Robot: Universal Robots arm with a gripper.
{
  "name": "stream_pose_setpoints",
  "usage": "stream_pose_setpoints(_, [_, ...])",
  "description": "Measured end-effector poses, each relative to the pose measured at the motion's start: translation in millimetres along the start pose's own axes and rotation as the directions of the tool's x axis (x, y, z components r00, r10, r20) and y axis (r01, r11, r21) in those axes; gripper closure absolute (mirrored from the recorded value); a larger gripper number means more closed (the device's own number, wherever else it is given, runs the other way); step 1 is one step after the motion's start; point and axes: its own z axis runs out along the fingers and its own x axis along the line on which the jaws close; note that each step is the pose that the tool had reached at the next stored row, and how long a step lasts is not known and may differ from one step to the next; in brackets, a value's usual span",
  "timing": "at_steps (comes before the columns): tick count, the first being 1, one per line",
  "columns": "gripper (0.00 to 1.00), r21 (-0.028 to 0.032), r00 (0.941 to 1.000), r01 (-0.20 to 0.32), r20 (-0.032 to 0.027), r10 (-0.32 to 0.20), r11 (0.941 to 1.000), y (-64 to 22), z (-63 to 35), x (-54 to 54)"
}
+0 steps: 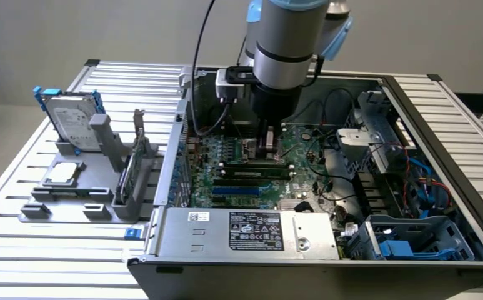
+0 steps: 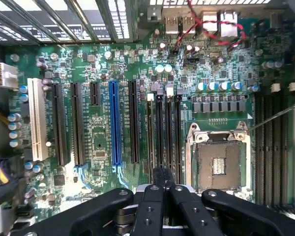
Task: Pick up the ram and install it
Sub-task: 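Press down the ram until it locks into place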
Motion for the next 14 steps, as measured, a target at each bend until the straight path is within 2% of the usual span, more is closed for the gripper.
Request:
stream_pose_setpoints(4, [0.89,-0.0008,1.0,0.0,-0.0001,0.0,1.0,0.5,-15.4,-0.7])
stream_pose_setpoints(14, [0.89,-0.0007,1.0,0.0,0.0,0.0,1.0,0.5,-16.1,-0.8])
